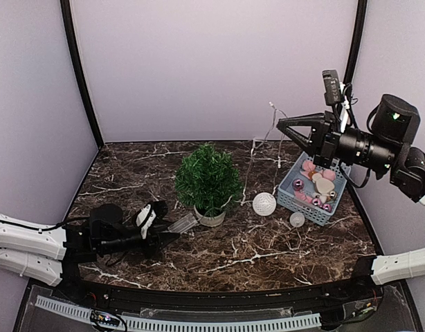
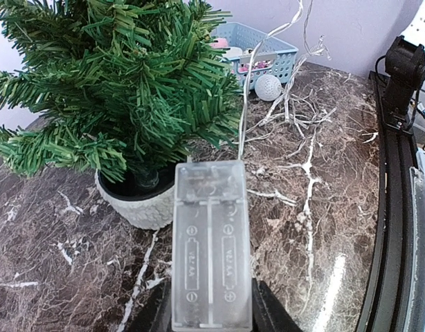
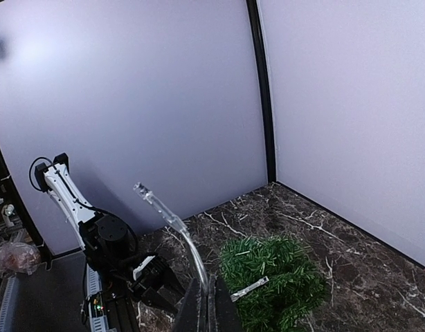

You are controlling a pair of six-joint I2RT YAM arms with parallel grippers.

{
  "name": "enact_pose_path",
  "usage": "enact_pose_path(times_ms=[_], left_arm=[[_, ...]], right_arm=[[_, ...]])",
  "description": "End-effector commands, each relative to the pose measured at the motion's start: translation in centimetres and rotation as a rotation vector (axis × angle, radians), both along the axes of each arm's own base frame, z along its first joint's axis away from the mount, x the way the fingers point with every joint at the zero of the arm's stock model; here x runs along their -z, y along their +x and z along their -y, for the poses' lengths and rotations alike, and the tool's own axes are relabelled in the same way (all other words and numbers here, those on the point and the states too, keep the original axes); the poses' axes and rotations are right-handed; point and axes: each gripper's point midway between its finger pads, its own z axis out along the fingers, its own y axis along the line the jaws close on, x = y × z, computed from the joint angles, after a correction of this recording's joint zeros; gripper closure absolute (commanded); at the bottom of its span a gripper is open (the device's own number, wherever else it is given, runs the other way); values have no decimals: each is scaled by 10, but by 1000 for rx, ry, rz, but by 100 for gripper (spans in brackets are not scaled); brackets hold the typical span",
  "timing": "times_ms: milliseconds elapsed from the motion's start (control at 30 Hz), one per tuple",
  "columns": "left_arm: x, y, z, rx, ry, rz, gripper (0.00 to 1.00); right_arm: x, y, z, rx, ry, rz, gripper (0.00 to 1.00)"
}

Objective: Decorate the small christmas tree
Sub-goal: Place the side of the string light at the center of the board.

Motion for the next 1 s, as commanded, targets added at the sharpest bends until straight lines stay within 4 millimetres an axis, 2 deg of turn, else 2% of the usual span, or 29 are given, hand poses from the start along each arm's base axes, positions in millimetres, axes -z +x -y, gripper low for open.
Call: enact_pose_path(times_ms=[0, 567, 767, 967], left_arm=[[8, 4, -8, -46, 21, -21, 68], [-1, 41, 6, -146, -64, -4, 68], [1, 50, 12, -140, -73, -2, 68], [2, 57, 20, -128, -79, -3, 68]], right_arm=[[-31, -1, 3, 0, 85, 63, 100], [-13, 23, -2, 100, 73, 19, 100], [-6, 30, 3, 149, 62, 2, 100], [10, 50, 17, 288, 32, -44, 100]])
